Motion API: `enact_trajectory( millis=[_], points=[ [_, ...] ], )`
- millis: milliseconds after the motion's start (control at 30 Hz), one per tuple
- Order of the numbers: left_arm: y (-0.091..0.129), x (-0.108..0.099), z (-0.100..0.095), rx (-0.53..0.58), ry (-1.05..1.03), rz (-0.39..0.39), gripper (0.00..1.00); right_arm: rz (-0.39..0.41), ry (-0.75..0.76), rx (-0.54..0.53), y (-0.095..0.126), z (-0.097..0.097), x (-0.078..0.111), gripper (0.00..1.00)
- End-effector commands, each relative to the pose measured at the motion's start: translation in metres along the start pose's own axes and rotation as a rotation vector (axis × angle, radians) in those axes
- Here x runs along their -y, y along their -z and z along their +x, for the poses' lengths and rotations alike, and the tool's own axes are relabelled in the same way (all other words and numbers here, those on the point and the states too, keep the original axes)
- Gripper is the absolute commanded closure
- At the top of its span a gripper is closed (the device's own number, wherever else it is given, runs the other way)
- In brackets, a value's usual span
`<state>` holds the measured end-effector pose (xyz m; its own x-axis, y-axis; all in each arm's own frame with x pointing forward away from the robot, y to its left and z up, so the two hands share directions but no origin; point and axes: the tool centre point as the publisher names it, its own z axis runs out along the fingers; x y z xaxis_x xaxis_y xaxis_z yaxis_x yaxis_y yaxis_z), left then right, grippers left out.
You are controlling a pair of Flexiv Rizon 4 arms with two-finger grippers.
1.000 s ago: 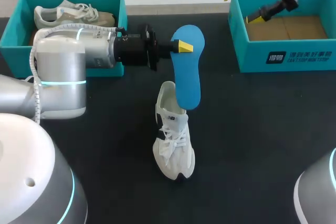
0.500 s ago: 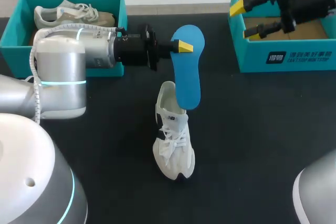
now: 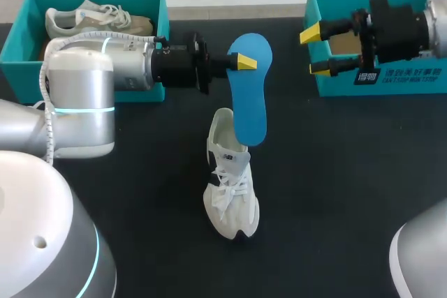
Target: Take the shoe out of the shoebox, open the shoe tongue, remove and reinsert the insole, then place the shoe into the shoebox
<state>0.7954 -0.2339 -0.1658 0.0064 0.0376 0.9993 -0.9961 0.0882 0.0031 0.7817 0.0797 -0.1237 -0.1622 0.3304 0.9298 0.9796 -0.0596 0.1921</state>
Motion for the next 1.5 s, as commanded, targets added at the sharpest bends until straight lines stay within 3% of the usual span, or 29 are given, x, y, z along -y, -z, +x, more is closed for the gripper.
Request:
enact_trajectory(
  millis=[33, 467, 533, 667, 800, 967, 1200, 1333, 1400, 1500],
  points=[
    [0.001, 0.0, 0.0, 0.0, 0.0, -0.002, 1.0, 0.004, -0.022, -0.085, 0.002, -0.004, -0.001, 0.0],
    [0.001, 0.0, 0.0, 0.0, 0.0, -0.002, 1.0, 0.018, -0.021, -0.082, 0.005, -0.002, -0.004, 0.0],
    [-0.001, -0.005, -0.009, 0.085, -0.24, -0.069, 1.0, 0.018, -0.021, -0.082, 0.005, -0.002, -0.004, 0.0],
    [0.001, -0.005, -0.014, 0.029, -0.486, -0.098, 1.0, 0.018, -0.021, -0.082, 0.005, -0.002, -0.004, 0.0],
    [0.004, -0.001, -0.007, -0.056, -0.627, -0.046, 1.0, 0.018, -0.021, -0.082, 0.005, -0.002, -0.004, 0.0],
    [0.009, 0.005, 0.005, -0.073, -0.83, 0.001, 1.0, 0.018, -0.021, -0.082, 0.005, -0.002, -0.004, 0.0],
    [0.016, 0.005, 0.017, 0.001, -1.425, 0.02, 1.0, 0.018, -0.021, -0.082, 0.005, -0.002, -0.004, 0.0],
    [0.02, 0.001, 0.025, -0.039, -1.748, 0.09, 1.0, 0.018, -0.021, -0.082, 0.005, -0.002, -0.004, 0.0],
    [0.024, 0.003, 0.025, -0.027, -1.812, 0.121, 1.0, 0.018, -0.021, -0.082, 0.005, -0.002, -0.004, 0.0],
    [0.027, 0.007, 0.024, 0.024, -1.705, 0.131, 1.0, 0.018, -0.021, -0.082, 0.005, -0.002, -0.004, 0.0]
  ],
)
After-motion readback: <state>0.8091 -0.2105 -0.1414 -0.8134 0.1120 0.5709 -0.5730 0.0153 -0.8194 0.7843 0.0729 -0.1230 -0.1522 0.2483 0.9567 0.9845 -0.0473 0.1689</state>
